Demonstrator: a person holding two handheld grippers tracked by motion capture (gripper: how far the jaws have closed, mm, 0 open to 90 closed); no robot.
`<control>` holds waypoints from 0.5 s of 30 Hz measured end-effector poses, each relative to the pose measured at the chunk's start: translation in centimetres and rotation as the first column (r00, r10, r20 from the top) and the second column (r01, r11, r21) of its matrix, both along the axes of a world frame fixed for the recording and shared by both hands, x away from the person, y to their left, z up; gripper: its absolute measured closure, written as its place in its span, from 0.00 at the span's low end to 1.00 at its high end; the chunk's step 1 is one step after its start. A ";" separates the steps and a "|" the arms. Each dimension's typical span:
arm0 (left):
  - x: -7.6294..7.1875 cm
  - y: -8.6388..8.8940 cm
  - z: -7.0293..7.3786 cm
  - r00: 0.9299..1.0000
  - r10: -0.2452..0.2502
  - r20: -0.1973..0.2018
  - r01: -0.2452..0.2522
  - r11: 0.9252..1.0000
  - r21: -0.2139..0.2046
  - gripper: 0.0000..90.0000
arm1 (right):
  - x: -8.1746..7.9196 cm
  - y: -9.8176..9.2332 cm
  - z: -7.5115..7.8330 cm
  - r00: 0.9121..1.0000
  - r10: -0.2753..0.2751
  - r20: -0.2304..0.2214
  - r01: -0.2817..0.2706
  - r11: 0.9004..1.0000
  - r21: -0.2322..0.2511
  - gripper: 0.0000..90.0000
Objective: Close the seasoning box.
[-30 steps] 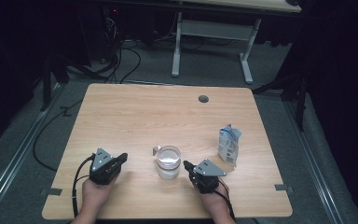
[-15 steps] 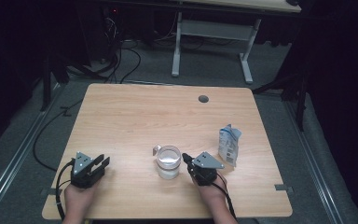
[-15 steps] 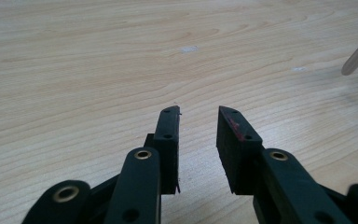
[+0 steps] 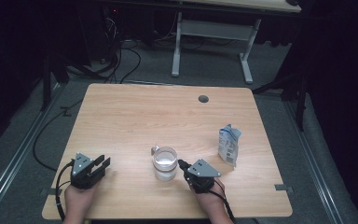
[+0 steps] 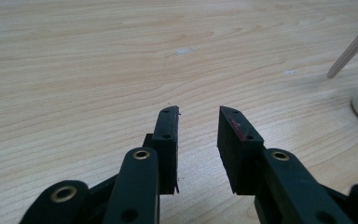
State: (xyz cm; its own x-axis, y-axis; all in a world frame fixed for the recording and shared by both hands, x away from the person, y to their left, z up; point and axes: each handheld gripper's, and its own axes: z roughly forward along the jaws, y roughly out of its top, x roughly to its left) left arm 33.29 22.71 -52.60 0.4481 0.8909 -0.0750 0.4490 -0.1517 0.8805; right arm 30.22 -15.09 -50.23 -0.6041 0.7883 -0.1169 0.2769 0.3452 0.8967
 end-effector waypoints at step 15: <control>0.0 0.3 0.0 1.000 -0.004 -0.001 0.004 1.000 -0.011 0.76 | 0.2 0.9 0.1 1.000 0.021 -0.012 -0.020 0.999 0.030 1.00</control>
State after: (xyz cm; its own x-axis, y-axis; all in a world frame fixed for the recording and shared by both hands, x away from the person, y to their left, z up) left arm 33.29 23.04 -52.59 0.4515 0.8882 -0.0851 0.4490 -0.1438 0.8819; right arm 30.42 -14.24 -50.16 -0.6214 0.7788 -0.0853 0.2816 0.3236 0.9033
